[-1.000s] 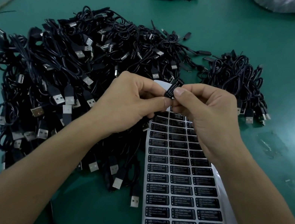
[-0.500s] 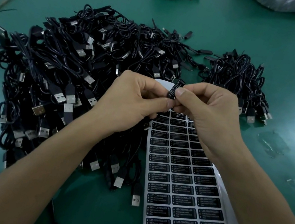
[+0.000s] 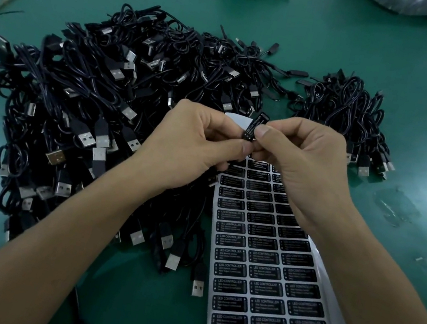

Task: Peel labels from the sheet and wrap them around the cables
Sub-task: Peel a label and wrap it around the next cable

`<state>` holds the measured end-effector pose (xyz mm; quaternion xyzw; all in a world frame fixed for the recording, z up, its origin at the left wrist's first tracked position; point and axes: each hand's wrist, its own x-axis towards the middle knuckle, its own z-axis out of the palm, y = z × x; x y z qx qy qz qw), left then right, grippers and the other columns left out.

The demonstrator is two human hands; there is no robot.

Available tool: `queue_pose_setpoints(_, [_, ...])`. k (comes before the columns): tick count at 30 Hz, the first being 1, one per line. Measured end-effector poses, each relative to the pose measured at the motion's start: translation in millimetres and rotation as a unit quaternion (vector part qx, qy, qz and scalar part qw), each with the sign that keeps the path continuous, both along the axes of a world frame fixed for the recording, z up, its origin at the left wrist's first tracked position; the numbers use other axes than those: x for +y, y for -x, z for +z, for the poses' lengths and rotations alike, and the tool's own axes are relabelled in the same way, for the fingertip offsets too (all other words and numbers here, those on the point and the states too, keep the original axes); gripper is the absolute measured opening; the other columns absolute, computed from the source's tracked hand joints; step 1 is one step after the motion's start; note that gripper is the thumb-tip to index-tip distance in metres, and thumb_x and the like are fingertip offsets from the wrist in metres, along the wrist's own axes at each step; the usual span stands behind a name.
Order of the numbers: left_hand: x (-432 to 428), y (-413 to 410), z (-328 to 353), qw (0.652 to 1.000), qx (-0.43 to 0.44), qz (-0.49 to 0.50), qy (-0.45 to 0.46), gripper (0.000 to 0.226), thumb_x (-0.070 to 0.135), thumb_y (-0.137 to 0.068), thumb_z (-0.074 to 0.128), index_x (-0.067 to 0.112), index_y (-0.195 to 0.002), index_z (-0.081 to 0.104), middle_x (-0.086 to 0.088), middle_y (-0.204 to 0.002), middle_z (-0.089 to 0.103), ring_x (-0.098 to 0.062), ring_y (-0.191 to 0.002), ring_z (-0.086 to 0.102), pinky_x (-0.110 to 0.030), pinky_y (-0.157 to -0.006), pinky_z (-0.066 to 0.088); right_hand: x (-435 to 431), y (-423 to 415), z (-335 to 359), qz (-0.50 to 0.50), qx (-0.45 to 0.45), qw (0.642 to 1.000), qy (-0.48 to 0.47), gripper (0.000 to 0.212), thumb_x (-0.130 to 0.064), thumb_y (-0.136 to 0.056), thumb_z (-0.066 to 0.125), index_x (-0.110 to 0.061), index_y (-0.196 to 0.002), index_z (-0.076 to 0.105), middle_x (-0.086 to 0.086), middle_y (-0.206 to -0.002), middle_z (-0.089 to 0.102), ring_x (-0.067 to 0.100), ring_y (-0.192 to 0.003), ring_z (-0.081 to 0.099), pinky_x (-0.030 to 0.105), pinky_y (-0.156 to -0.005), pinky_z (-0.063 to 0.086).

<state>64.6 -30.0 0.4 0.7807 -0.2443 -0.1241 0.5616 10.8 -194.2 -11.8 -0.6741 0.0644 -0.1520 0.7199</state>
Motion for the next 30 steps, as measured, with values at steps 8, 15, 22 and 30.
queue_pose_setpoints(8, [0.2, 0.8, 0.1, 1.000, 0.000, -0.001, -0.001, 0.004, 0.015, -0.086, 0.078, 0.016, -0.082, 0.078, -0.003, -0.072, 0.075, -0.005, -0.054, 0.061, -0.015, -0.055, 0.049, 0.4, 1.0, 1.2, -0.002, 0.004, 1.000, 0.008, 0.011, -0.002, -0.088, 0.072, -0.005, -0.077, 0.070, 0.006, -0.067, 0.072, 0.016, -0.064, 0.067, 0.022, -0.066, 0.054])
queue_pose_setpoints(15, [0.4, -0.6, -1.2, 1.000, -0.009, -0.004, 0.001, 0.003, 0.017, -0.085, 0.079, 0.014, -0.085, 0.079, -0.012, -0.075, 0.074, -0.009, -0.055, 0.061, -0.021, -0.057, 0.051, 0.9, 1.1, 2.2, -0.006, 0.001, 1.000, 0.011, 0.013, 0.000, -0.088, 0.071, -0.005, -0.076, 0.069, 0.003, -0.065, 0.071, 0.014, -0.062, 0.066, 0.021, -0.064, 0.054])
queue_pose_setpoints(22, [0.4, 0.2, -0.5, 1.000, -0.008, -0.009, 0.007, 0.002, 0.017, -0.084, 0.079, 0.015, -0.084, 0.078, -0.009, -0.073, 0.074, -0.007, -0.054, 0.060, -0.018, -0.055, 0.050, 1.5, 1.6, 3.3, -0.009, 0.007, 1.000, 0.013, 0.012, 0.000, -0.087, 0.072, -0.005, -0.077, 0.069, 0.005, -0.066, 0.071, 0.015, -0.062, 0.066, 0.022, -0.064, 0.055])
queue_pose_setpoints(30, [0.9, -0.6, -1.2, 1.000, -0.027, -0.013, -0.004, 0.008, 0.017, -0.086, 0.078, 0.021, -0.080, 0.078, -0.017, -0.073, 0.071, -0.008, -0.054, 0.057, -0.022, -0.056, 0.048, 0.3, 1.6, 2.6, -0.010, 0.013, 1.000, 0.022, 0.012, -0.001, -0.088, 0.072, -0.006, -0.076, 0.070, 0.004, -0.064, 0.070, 0.014, -0.060, 0.065, 0.024, -0.064, 0.055])
